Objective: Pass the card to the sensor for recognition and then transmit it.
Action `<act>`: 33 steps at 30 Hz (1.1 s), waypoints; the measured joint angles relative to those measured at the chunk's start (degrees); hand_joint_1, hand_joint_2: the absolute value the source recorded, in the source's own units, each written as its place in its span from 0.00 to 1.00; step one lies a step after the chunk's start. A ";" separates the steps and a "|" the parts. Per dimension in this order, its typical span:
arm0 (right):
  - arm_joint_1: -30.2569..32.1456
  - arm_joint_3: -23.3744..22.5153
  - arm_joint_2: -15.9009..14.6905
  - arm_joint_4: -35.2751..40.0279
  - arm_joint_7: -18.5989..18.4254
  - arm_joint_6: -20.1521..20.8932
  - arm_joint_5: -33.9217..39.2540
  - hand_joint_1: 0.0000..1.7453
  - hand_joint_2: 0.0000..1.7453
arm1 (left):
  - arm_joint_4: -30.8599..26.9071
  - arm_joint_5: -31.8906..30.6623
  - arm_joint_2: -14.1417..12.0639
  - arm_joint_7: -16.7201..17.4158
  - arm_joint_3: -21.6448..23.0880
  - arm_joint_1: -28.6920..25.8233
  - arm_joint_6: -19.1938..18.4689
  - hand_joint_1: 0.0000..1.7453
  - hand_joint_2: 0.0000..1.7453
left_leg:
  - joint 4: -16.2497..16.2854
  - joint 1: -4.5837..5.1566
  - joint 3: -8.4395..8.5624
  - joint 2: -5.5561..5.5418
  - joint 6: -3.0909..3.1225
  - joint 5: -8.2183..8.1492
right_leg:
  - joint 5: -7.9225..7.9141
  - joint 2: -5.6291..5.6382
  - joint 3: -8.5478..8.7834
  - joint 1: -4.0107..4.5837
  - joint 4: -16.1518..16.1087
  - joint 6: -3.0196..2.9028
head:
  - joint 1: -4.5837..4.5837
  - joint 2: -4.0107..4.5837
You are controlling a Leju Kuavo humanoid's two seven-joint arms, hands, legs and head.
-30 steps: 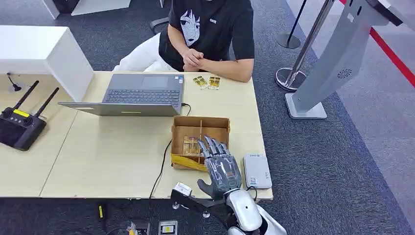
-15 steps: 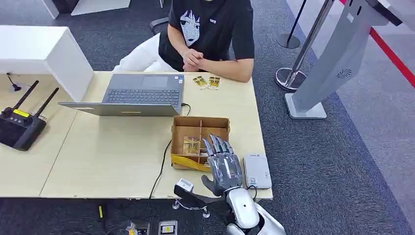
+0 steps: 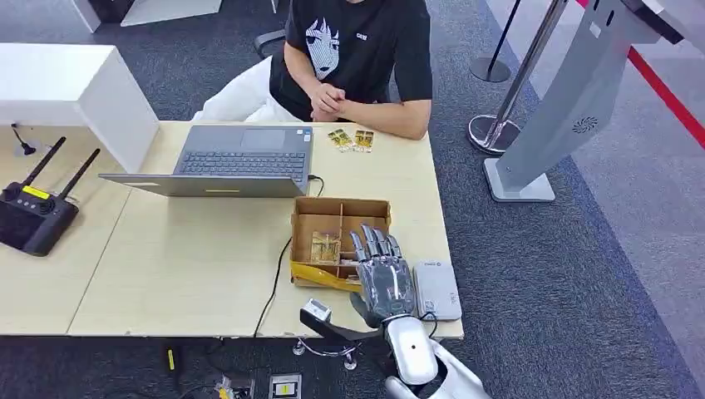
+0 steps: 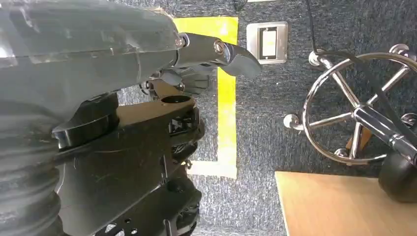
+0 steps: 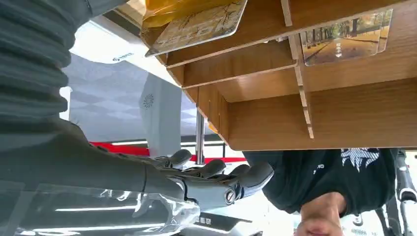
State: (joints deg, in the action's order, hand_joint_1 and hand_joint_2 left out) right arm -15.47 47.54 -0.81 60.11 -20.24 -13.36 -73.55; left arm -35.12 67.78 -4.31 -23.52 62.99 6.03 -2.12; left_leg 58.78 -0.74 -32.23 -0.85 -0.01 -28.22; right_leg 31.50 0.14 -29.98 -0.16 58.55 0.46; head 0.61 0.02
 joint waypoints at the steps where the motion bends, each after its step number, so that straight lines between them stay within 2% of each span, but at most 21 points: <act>1: -0.12 0.00 0.00 -0.20 -0.15 -0.02 -0.15 0.00 1.00 | 0.02 0.00 0.02 -0.04 0.00 0.00 -0.11 0.00 1.00 | 0.00 0.00 0.00 0.00 0.00 0.00 | 0.00 0.00 0.00 0.00 0.00 0.00 | 0.00 0.00; 17: -1.47 -0.07 0.02 -3.10 -1.09 -0.22 -0.68 0.00 1.00 | 0.20 -0.83 0.07 -0.35 -0.02 0.00 -0.77 0.00 1.00 | 0.00 0.00 0.00 0.00 0.00 0.00 | 0.00 0.00 0.00 0.00 0.00 0.00 | 0.00 0.00; 18: -1.52 -0.07 0.02 -3.26 -1.09 -0.22 -0.68 0.07 1.00 | 0.22 -0.92 0.07 -0.35 -0.02 0.00 -0.79 0.00 1.00 | 0.00 0.00 0.00 0.00 0.00 0.00 | 0.00 0.00 0.00 0.00 0.00 0.00 | 0.00 0.00; 19: -1.56 -0.07 0.04 -3.41 -1.09 -0.22 -0.68 0.07 1.00 | 0.24 -0.96 0.07 -0.35 -0.02 0.00 -0.79 0.00 1.00 | 0.00 0.00 0.00 0.00 0.00 0.00 | 0.00 0.00 0.00 0.00 0.00 0.00 | 0.00 0.00; 20: -1.59 -0.07 0.11 -3.54 -1.09 -0.22 -0.68 0.23 1.00 | 0.24 -0.96 0.07 -0.35 -0.02 0.00 -0.79 0.00 1.00 | 0.00 0.00 0.00 0.00 0.00 0.00 | 0.00 0.00 0.00 0.00 0.00 0.00 | 0.00 0.00; 21: -1.60 -0.07 0.17 -3.69 -1.11 -0.22 -0.68 1.00 1.00 | 0.24 -0.96 0.07 -0.35 -0.02 0.00 -0.79 0.00 1.00 | 0.00 0.00 0.00 0.00 0.00 0.00 | 0.00 0.00 0.00 0.00 0.00 0.00 | 0.00 0.00; 33: -1.85 -0.07 0.42 -4.70 -0.74 0.29 0.30 1.00 1.00 | 0.39 -1.11 0.02 -0.35 -0.02 -0.02 -0.77 0.00 1.00 | 0.00 0.00 0.00 0.00 0.00 0.00 | 0.00 0.00 0.00 0.00 0.00 0.00 | 0.00 0.00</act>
State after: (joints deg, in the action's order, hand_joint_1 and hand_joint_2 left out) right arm -17.32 47.47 -0.39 55.41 -20.98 -13.07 -73.24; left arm -34.73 66.66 -4.28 -23.87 62.97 6.01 -2.88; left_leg 58.79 -0.74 -32.23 -0.84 -0.01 -28.22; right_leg 31.50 0.14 -29.98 -0.16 58.55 0.46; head 0.61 0.02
